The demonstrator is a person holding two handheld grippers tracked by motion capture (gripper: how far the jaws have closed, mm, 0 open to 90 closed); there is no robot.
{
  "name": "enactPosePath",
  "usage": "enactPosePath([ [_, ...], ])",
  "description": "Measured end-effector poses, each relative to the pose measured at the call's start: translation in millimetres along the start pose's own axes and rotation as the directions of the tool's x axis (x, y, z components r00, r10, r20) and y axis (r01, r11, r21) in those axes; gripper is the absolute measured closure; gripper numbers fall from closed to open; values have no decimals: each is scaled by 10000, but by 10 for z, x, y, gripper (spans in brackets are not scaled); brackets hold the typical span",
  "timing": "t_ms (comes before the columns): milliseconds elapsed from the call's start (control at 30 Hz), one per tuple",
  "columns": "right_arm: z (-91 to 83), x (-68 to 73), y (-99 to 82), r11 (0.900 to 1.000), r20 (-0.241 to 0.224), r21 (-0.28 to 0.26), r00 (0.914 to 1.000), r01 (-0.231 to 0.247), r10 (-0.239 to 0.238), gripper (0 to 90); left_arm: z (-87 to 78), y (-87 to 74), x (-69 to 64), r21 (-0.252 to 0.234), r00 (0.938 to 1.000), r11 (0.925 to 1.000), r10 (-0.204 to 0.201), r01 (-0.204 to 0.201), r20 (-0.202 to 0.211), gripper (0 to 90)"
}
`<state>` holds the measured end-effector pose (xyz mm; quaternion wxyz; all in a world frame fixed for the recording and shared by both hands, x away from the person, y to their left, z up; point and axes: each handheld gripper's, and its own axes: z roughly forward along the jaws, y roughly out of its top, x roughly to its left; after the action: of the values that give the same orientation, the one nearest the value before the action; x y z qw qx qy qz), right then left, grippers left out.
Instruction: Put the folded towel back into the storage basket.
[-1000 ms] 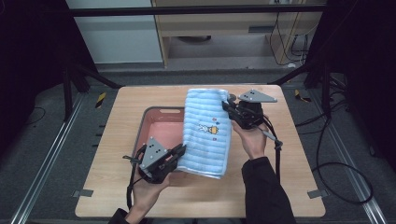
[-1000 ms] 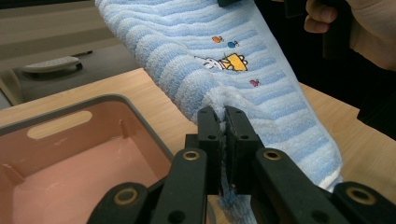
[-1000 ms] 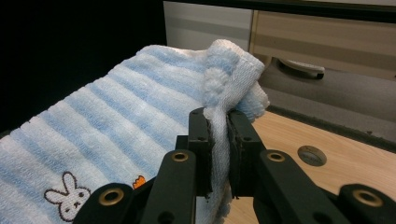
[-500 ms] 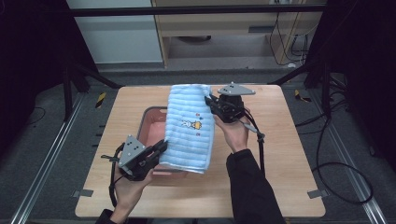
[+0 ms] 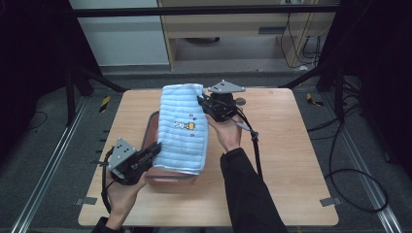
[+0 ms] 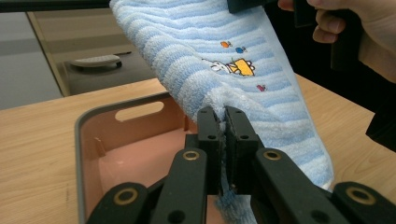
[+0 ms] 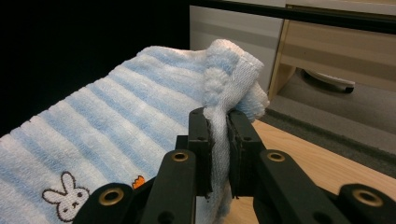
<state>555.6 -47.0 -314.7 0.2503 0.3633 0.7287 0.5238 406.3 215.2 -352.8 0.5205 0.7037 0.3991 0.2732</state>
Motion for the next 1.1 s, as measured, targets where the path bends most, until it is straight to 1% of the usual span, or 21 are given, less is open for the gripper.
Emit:
enactPosePath([
  [100,43,19,8,10000,-25,16,10000,7,-7,817,-37,9,62,-95,9998,9998,-154,153,-107,856],
  [133,64,32,11,10000,-56,42,10000,-58,58,818,-45,8,81,-109,9997,9998,-187,186,-143,856],
  [233,159,71,27,9999,-91,106,10000,35,-34,818,-55,4,132,-104,9994,9996,-255,253,-248,856],
  [300,204,86,38,9998,-112,165,9999,65,-63,818,-50,-2,174,-97,9988,9993,-373,370,-318,856],
  [400,250,98,49,9999,-147,137,9999,57,-55,818,-46,-9,198,-81,9985,9992,-392,389,-370,856],
  [500,320,111,44,9998,-166,181,9998,63,-60,818,-37,-24,237,-31,9978,9987,-511,510,-415,856],
  [533,372,119,29,9996,-169,271,9998,74,-69,818,-31,-31,254,-4,9975,9987,-518,518,-486,856],
  [567,372,119,29,9996,-169,271,9998,74,-69,818,-26,-42,264,49,9973,9984,-564,567,-474,856],
  [667,447,124,-1,9992,-151,395,9998,99,-93,818,11,-78,306,180,9967,9979,-610,621,-542,856],
  [767,516,130,-29,9986,-151,521,9998,129,-122,818,53,-118,324,403,9962,9967,-675,697,-556,856],
  [800,557,133,-50,9980,-137,607,9998,184,-176,818,69,-130,336,441,9961,9970,-612,640,-638,856],
  [833,557,133,-50,9980,-137,607,9998,184,-176,818,77,-142,335,560,9958,9959,-678,713,-617,856],
  [867,594,130,-75,9974,-116,699,9998,175,-167,818,84,-153,340,629,9952,9953,-690,734,-693,856],
  [933,610,127,-88,9972,-112,730,9998,168,-160,818,105,-172,350,691,9954,9954,-615,666,-734,856],
  [967,625,125,-100,9967,-110,792,9998,159,-150,817,119,-180,356,680,9960,9961,-518,568,-730,856],
  [1000,649,125,-123,9959,-61,864,9997,257,-253,817,132,-192,358,731,9960,9958,-502,555,-735,856],
  [1067,661,131,-133,9957,-59,890,9997,250,-245,817,156,-217,364,817,9959,9951,-496,559,-762,856],
  [1100,682,136,-154,9947,-29,961,9994,353,-352,817,166,-229,369,878,9958,9946,-488,556,-770,856],
])
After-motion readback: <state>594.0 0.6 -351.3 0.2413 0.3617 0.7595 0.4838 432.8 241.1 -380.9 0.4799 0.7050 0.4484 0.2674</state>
